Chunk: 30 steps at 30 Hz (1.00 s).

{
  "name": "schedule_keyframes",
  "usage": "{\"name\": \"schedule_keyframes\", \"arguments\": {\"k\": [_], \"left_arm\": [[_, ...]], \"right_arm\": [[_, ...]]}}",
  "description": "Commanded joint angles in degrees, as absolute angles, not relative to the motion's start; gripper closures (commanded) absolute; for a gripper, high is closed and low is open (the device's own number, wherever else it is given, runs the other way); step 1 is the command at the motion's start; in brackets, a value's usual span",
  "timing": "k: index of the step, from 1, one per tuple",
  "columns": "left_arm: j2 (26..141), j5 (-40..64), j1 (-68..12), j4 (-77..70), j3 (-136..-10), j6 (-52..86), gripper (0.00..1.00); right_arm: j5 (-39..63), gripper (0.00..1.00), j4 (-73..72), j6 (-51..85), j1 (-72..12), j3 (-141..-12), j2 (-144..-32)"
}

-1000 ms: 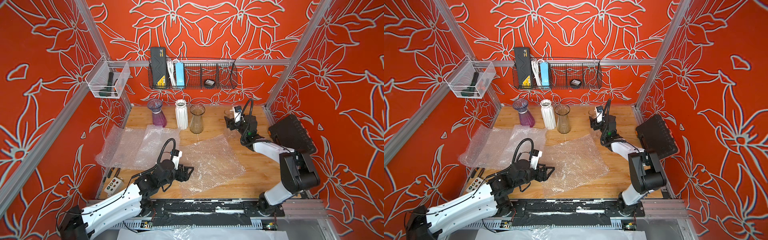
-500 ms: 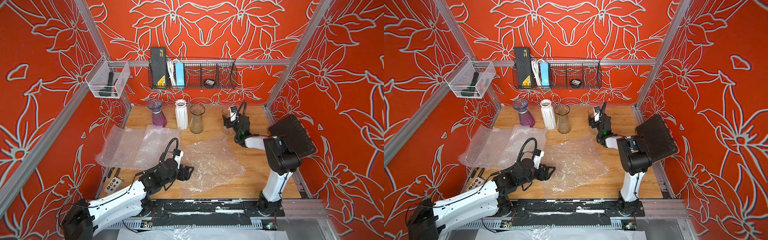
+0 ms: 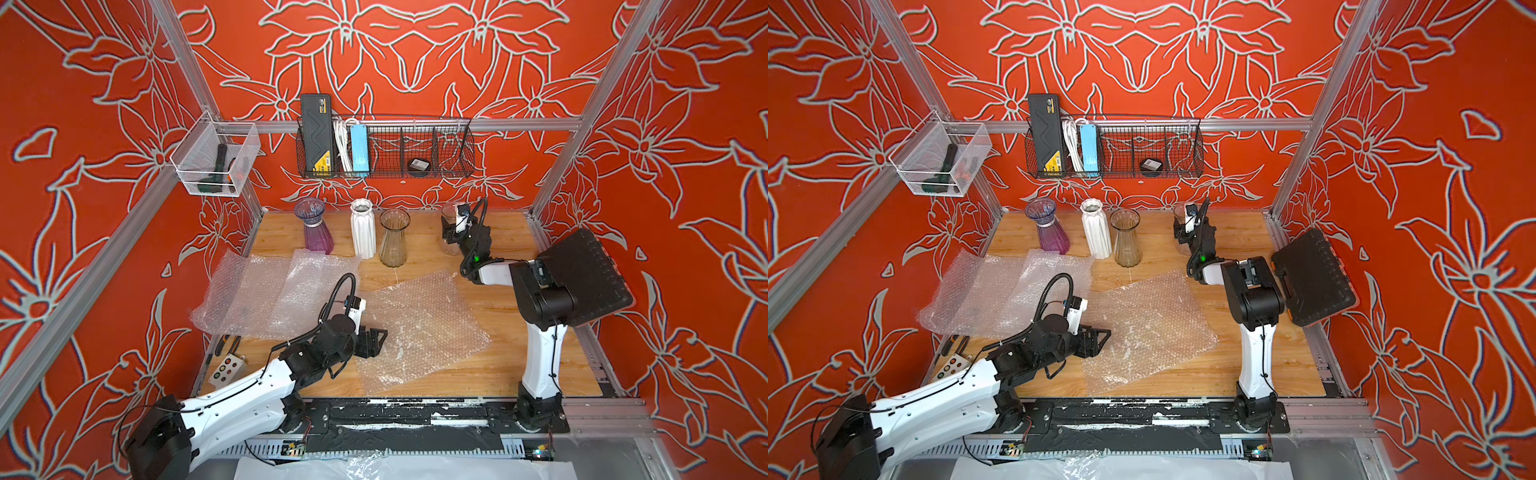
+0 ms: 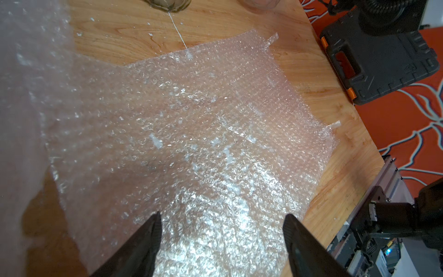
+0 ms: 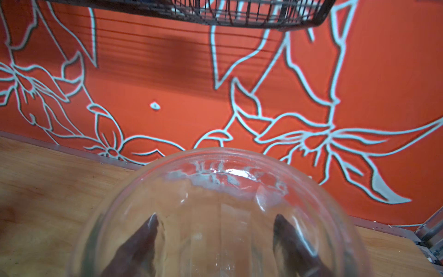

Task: Unwrap the vase from the bubble wrap
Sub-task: Place the vase at the center of the board.

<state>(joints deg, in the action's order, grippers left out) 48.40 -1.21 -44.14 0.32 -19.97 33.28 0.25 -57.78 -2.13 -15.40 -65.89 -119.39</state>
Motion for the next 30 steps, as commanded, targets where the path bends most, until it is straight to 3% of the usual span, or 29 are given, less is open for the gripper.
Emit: {"name": "schedule_keyframes", "arguments": {"k": [1,6,8,11,17,20,24,30], "left_arm": [[49.07,-0.17,-43.03,-1.49,-19.49,33.34,0.23],[51.22,5.01,-40.65,-4.12,-18.62,34.37,0.23],[52.13,6.46,-39.86,-4.92,-18.54,34.58,0.23],[52.58,6.39,-39.66,-4.57,-18.89,34.37,0.23],[52.99,9.42,-38.96,-6.26,-18.45,34.65,0.33],[52.76,8.4,-38.96,-5.29,-18.54,34.69,0.28],[52.47,7.23,-38.98,-3.99,-18.96,34.75,0.19],[52.3,5.59,-39.02,-1.87,-20.43,34.53,0.15]], "right_arm": [[-0.99,1.0,-68.29,-1.93,-15.32,-67.8,-119.12],[-0.83,1.0,-70.32,-1.33,-15.25,-67.57,-121.08],[-1.45,0.95,-72.09,-1.07,-15.25,-67.04,-121.91],[-1.67,0.71,-72.9,-1.22,-15.27,-66.42,-122.12],[-4.46,0.41,-75.59,-1.24,-15.22,-64.41,-122.37],[-4.83,0.02,-77.22,-1.14,-15.27,-63.4,-122.24],[-5.31,0.02,-75.79,-1.22,-15.22,-62.38,-120.78],[-6.62,0.02,-76.02,-1.14,-15.32,-58.65,-117.91]]}}
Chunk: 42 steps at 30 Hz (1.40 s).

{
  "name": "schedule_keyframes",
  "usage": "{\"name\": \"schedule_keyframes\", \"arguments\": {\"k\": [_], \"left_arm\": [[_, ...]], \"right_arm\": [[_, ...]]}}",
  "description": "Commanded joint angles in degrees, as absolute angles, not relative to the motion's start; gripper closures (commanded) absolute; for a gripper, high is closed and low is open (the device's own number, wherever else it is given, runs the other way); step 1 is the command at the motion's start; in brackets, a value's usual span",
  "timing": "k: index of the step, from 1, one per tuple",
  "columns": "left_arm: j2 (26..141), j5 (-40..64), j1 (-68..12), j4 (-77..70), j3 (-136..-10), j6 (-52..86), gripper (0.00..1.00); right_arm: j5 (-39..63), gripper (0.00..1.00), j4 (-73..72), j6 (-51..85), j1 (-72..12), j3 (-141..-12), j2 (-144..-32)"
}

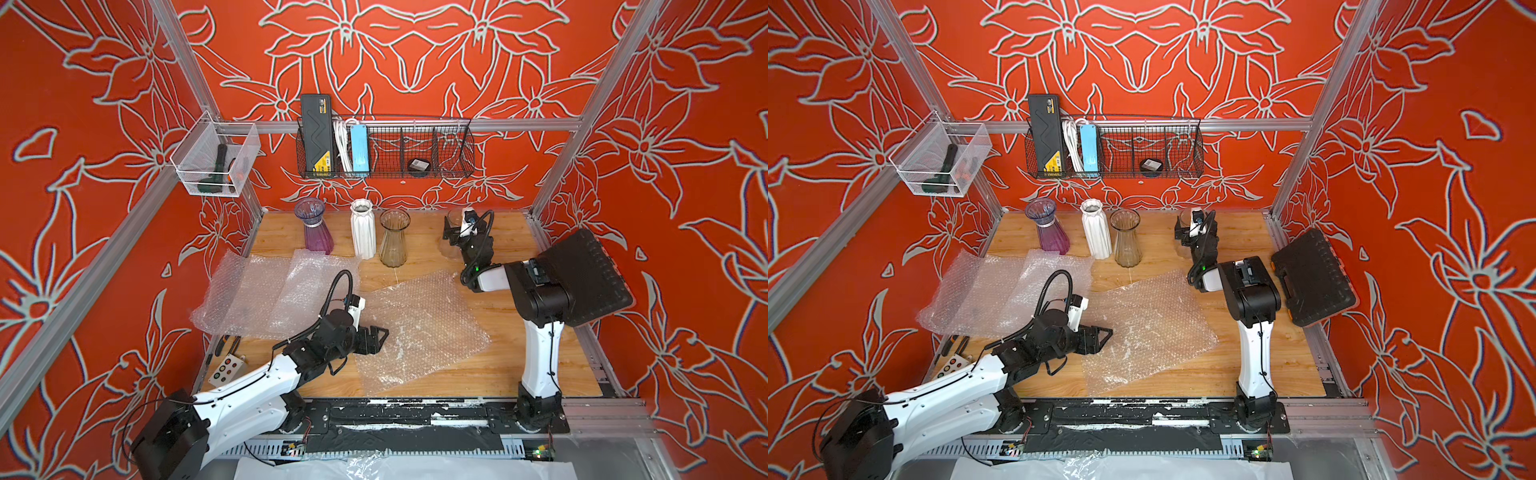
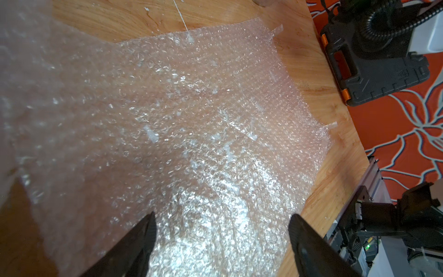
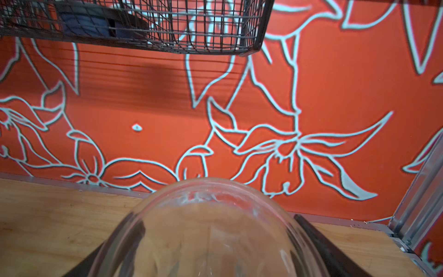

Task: Unwrap the vase from the bubble wrap
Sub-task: Place the vase at the center of the board, then reset both arms

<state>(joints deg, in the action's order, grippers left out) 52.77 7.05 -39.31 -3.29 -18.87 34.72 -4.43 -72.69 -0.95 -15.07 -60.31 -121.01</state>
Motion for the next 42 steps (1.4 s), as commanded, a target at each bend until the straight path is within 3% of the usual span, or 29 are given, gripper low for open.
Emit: {"name": "schedule_keyframes", "arguments": {"k": [1,7,8,9,19,23,28,31,33,37,42], "left_arm": [[51.98,5.22,-38.99,-1.61,-20.56,34.55,0.14],[48.94,4.38,-38.94,0.32,-20.66,34.42,0.11],[48.63,4.35,-38.96,0.81,-20.72,34.69,0.02],[48.43,4.41,-38.94,1.33,-20.9,34.72,0.0],[43.89,0.95,-38.86,6.16,-23.39,34.25,0.0],[42.53,-2.16,-38.64,10.28,-26.04,32.92,0.0],[39.48,-9.09,-36.92,17.01,-31.56,30.54,0.0],[37.7,-16.78,-36.57,19.88,-33.25,29.28,0.0],[36.48,-23.62,-36.36,18.93,-32.36,28.53,0.0],[32.58,-35.02,-36.05,11.55,-27.02,25.09,0.0],[28.27,-39.37,-35.89,0.71,-22.9,16.66,0.0]], "right_arm": [[-7.08,0.02,-75.75,-1.25,-15.23,-57.97,-117.21],[-5.77,0.02,-74.0,-3.77,-15.3,-50.27,-109.52],[-6.13,0.02,-72.46,-4.12,-15.32,-49.06,-107.98],[-6.16,0.02,-72.16,-4.34,-15.24,-47.75,-106.9],[-4.16,0.02,-70.76,-3.94,-15.24,-40.82,-100.35],[-9.2,0.02,-60.57,-0.74,-15.55,-37.11,-91.37],[-12.61,0.02,-36.07,2.48,-15.78,-33.67,-73.36],[-18.46,0.02,-23.02,5.22,-15.13,-31.7,-61.49],[-17.11,0.02,-16.43,5.62,-13.68,-29.44,-53.87],[-18.25,0.02,-14.49,5.73,-12.37,-23.61,-44.98],[-14.87,0.02,-14.36,4.61,-10.18,-20.56,-46.3]]}}
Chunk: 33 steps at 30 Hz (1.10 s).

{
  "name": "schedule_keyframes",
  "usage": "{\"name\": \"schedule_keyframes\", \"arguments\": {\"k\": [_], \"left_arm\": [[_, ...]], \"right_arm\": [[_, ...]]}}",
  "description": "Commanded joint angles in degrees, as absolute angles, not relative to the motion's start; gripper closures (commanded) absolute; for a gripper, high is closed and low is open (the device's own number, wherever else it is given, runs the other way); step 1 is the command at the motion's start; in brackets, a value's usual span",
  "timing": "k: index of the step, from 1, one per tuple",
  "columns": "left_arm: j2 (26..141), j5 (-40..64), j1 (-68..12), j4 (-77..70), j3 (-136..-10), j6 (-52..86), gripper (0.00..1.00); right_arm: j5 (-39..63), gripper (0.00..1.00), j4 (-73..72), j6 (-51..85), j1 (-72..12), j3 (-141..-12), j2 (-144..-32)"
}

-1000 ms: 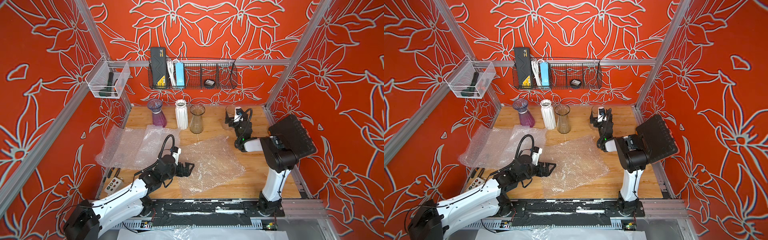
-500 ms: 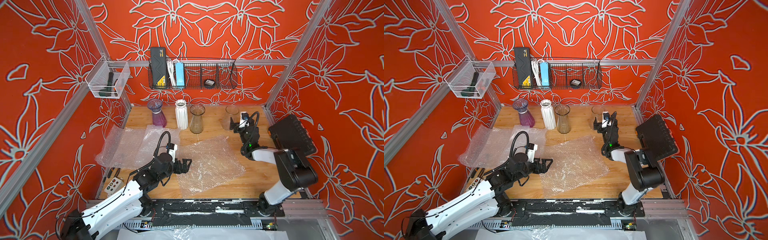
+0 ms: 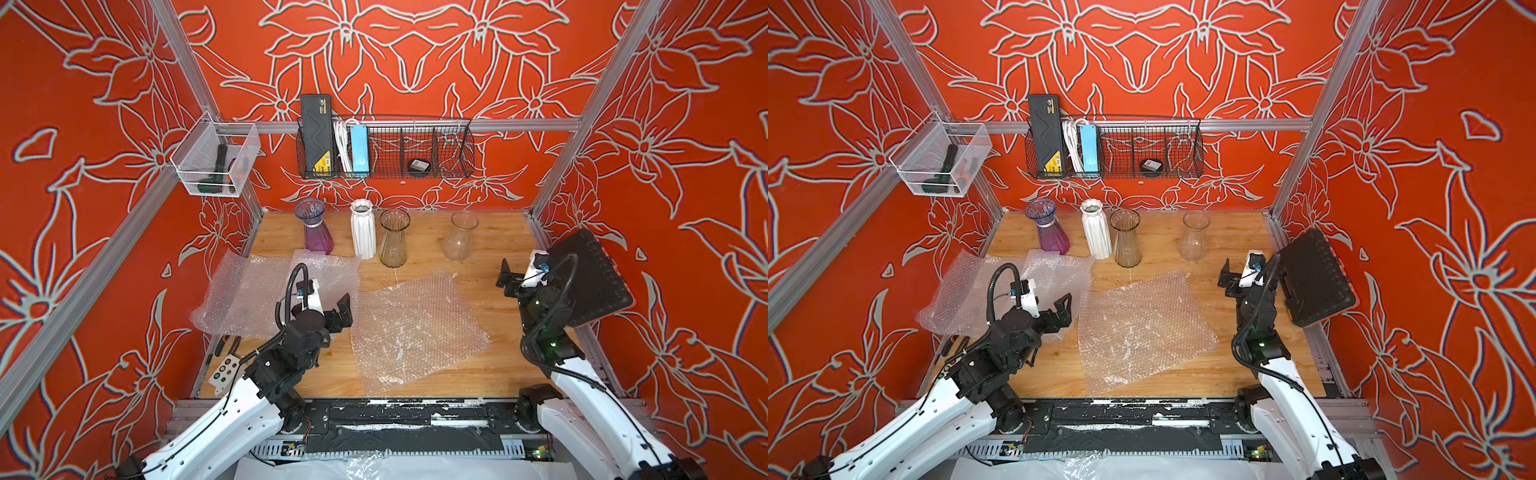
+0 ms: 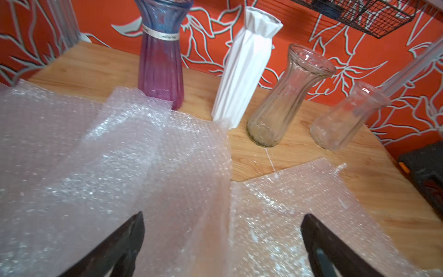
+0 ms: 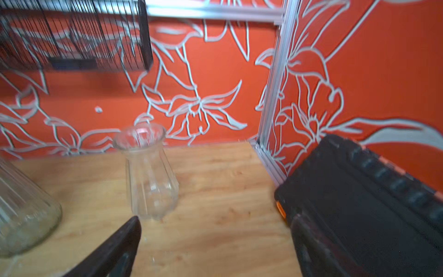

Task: Unwrap the vase from the bubble wrap
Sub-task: Reset both arms

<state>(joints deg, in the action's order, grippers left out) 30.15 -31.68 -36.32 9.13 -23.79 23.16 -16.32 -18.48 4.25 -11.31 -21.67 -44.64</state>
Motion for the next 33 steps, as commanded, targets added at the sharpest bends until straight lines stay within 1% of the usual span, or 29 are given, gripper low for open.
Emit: {"name": "schedule_keyframes", "arguments": {"k": [1,3,4,5,6,8,12,14,15,17,22,26,28,29,31,33], "left_arm": [[27.6,-40.86,-35.86,-2.94,-21.74,13.08,0.0],[27.12,-45.16,-35.12,-12.82,-18.88,3.43,0.0],[27.55,-46.1,-33.98,-16.05,-18.47,0.73,0.0],[28.74,-45.71,-32.06,-17.24,-18.96,-0.15,0.0],[30.47,-44.39,-29.66,-17.15,-19.84,0.39,0.0],[35.26,-41.1,-24.51,-18.28,-20.64,1.91,0.0],[49.35,-38.11,-15.27,-28.14,-19.08,3.98,0.0],[57.29,-38.39,-12.72,-34.94,-17.75,3.1,0.0],[61.32,-38.5,-12.03,-39.03,-16.85,2.06,0.0],[65.85,-36.45,-11.82,-45.16,-14.98,-0.81,0.0],[72.44,-23.69,-9.97,-57.53,-10.12,-0.83,0.0],[77.56,-20.01,-9.06,-63.51,-9.84,-1.49,0.0],[79.81,-19.65,-8.65,-63.14,-11.17,-1.23,0.0],[79.99,-18.92,-8.16,-60.27,-12.71,-0.77,0.0],[80.64,-17.32,-6.79,-57.81,-14.17,0.16,0.0],[80.58,-16.95,-6.5,-57.63,-14.15,0.26,0.0]], "right_arm": [[-11.8,0.02,-16.71,3.68,-9.2,-19.36,-46.79],[-2.81,0.02,-29.34,-2.01,-8.09,-13.7,-47.53],[-1.83,0.02,-35.59,-4.04,-8.09,-10.92,-48.1],[-3.4,0.02,-38.32,-5.05,-8.09,-9.7,-48.68],[-5.39,0.02,-36.98,-5.39,-7.93,-10.3,-49.36],[-5.78,0.02,-34.17,-5.49,-6.96,-12.71,-51.88],[-2.65,0.02,-43.24,-4.62,-4.92,-13.74,-61.25],[-2.22,0.02,-38.67,-4.85,-4.47,-17.54,-63.4],[-0.43,0.02,-40.64,-5.85,-4.14,-17.84,-64.69],[-1.34,0.02,-40.66,-5.07,-3.83,-18.65,-65.7],[-5.62,0.02,-40.14,-3.48,-2.78,-20.26,-67.18],[-5.76,0.02,-32.92,-2.52,-0.81,-21.22,-64.65],[-6.53,0.02,-32.82,-2.34,-0.68,-18.97,-61.78],[-7.17,0.02,-34.69,-1.91,-0.51,-17.41,-60.48],[-7.43,0.02,-35.97,-1.03,0.25,-16.88,-60.15],[-5.58,0.02,-34.44,-0.61,0.96,-17.98,-60.97]]}}
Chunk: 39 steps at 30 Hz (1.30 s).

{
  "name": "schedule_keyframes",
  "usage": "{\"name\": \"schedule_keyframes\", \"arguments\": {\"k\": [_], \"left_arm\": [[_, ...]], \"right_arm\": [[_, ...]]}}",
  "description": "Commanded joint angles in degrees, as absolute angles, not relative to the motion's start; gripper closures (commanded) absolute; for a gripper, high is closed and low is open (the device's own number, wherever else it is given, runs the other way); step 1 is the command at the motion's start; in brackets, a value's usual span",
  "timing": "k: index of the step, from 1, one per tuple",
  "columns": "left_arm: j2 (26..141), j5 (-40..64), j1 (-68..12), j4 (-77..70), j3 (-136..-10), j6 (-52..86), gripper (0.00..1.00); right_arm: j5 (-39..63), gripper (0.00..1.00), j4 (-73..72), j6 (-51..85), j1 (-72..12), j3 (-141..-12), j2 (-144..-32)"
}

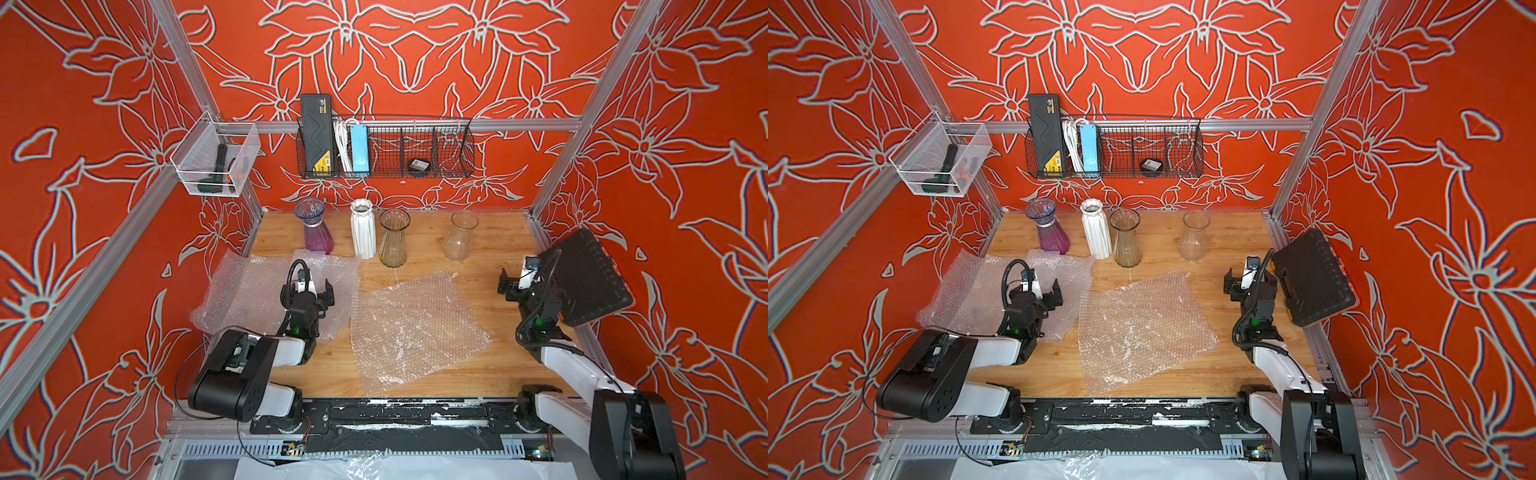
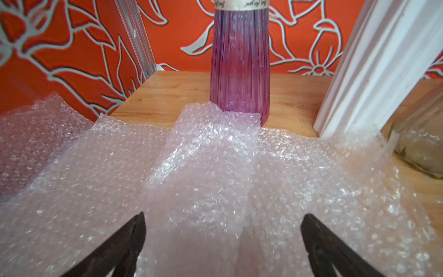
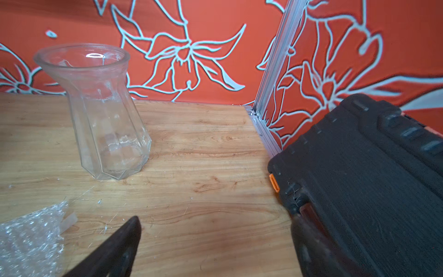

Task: Unwrap the vase from the bubble wrap
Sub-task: Reset both arms

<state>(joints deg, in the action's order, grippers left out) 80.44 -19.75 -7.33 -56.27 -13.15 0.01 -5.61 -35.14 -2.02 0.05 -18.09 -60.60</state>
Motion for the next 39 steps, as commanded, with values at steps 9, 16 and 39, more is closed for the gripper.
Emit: {"name": "schedule_keyframes", "arguments": {"k": [9,16,39], "left_arm": [[80.6,-16.96,-6.5,-57.39,-14.32,0.29,0.0],[81.29,-16.95,-6.48,-55.72,-15.57,0.18,0.0],[81.78,-18.63,-7.56,-55.48,-16.08,-0.35,0.0]], "right_arm": [[0.69,0.02,-31.14,4.39,3.4,-13.51,-53.41],[1.95,0.02,-45.75,3.16,3.25,-11.17,-65.86],[-5.1,0.02,-45.48,0.11,-1.47,-18.48,-80.64]]}}
